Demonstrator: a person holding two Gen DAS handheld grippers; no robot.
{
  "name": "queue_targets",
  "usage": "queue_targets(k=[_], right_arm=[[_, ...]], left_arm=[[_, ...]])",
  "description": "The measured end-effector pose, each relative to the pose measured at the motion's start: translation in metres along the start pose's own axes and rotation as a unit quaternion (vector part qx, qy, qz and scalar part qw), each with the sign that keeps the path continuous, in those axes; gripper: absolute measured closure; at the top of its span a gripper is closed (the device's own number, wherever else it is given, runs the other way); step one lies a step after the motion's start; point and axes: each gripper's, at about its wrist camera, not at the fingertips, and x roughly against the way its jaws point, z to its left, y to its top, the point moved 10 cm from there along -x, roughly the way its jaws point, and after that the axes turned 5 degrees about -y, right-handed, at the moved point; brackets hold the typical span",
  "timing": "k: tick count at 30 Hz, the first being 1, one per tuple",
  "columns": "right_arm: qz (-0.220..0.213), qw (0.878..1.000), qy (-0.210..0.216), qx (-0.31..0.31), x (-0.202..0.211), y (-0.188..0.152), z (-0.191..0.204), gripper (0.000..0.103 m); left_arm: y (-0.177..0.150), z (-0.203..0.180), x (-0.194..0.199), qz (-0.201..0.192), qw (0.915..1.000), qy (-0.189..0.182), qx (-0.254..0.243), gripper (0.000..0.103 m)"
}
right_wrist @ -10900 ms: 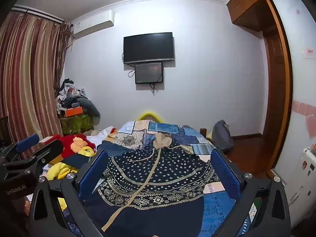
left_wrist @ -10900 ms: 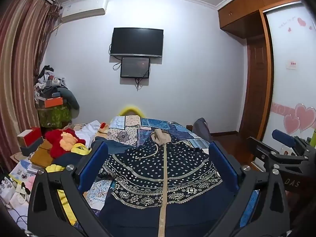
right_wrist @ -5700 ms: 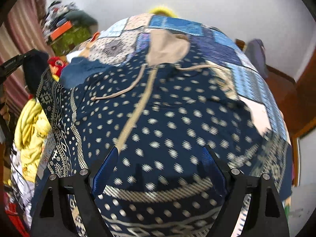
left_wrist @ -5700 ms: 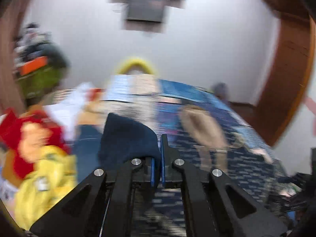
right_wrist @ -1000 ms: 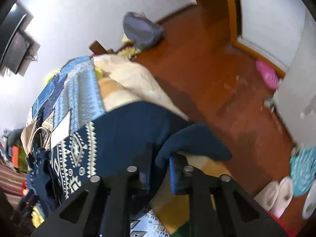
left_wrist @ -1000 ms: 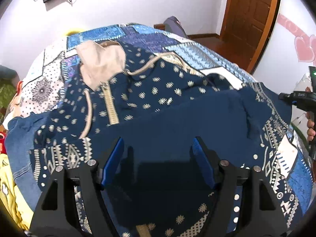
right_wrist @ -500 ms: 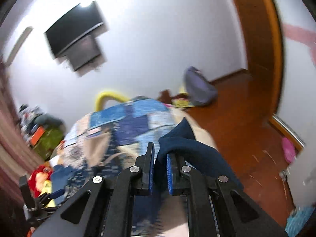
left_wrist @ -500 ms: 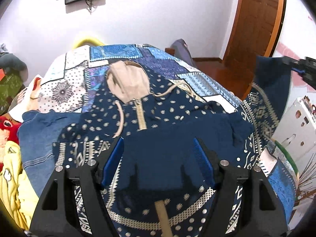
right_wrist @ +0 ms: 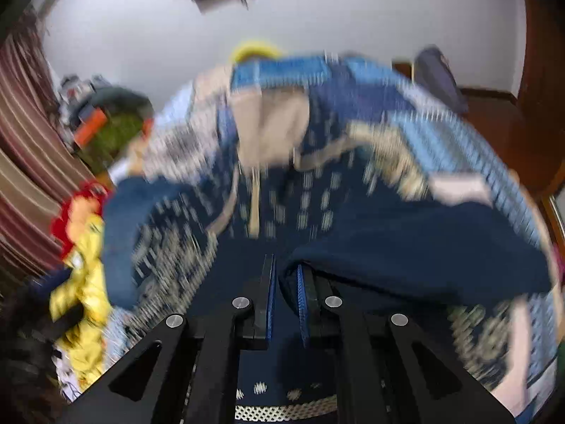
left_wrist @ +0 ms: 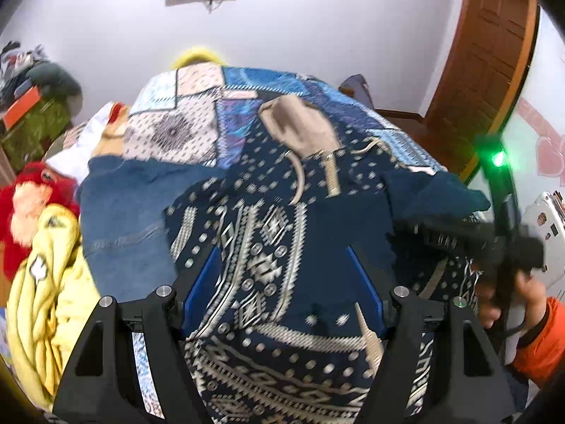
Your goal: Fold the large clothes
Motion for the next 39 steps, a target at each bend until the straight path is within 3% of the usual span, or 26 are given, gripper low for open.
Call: queue_targets(k=[3,6,8,12,14,17,25,29,33,39], right_arm=[[0.044,0.999,-0.025,-0.006,-0.017,-0.03,-0.009,0.094],[0.044,0.999,-0.018,-0.008,-0.011,-0.045,-0.011,0.094],[0.073,0.997,-0.001,-0.006,-0.005,-0.056,-0.01,0.094],[0.137,0.987,0.078,-0.015,0.012,-0.087,-0.009,0.094],[0.128,0.988,0.082,-0.011,0.024,-0.092,-0.014,0.094],[0.08,0.995,0.057,0.001,0.052,-0.082,-0.036,0.094],[-0.029,0.999,-0.034,-0.028,0.126,-0.045,-0.15,0.094],[-0.036,0.995,-0.079,-0.045,0.136,-0.048,-0.203,0.094],[-0.025,0.994,-0.087,-0.056,0.13,-0.058,-0.229,0.094],[-0.007,0.994,-0.083,-0.065,0.108,-0.07,-0.239,0.094]], left_arm=[[-0.012,0.01,-0.001,0.01,0.9999,0.003,0.012,0.032],[-0.021,0.012,-0.004,0.02,0.9997,0.002,0.017,0.032],[-0.025,0.009,-0.006,0.025,0.9995,0.0,0.016,0.032],[-0.024,-0.011,-0.008,0.031,0.9994,-0.013,0.005,0.032],[-0.019,-0.029,-0.009,0.032,0.9992,-0.023,-0.009,0.032],[-0.008,-0.061,-0.014,0.031,0.998,-0.033,-0.044,0.032],[0.014,-0.176,-0.06,0.05,0.985,-0.069,-0.15,0.032],[0.005,-0.22,-0.106,0.084,0.9748,-0.07,-0.194,0.032],[-0.007,-0.25,-0.147,0.108,0.9627,-0.05,-0.243,0.032],[-0.002,-0.279,-0.173,0.081,0.9513,-0.03,-0.296,0.033]])
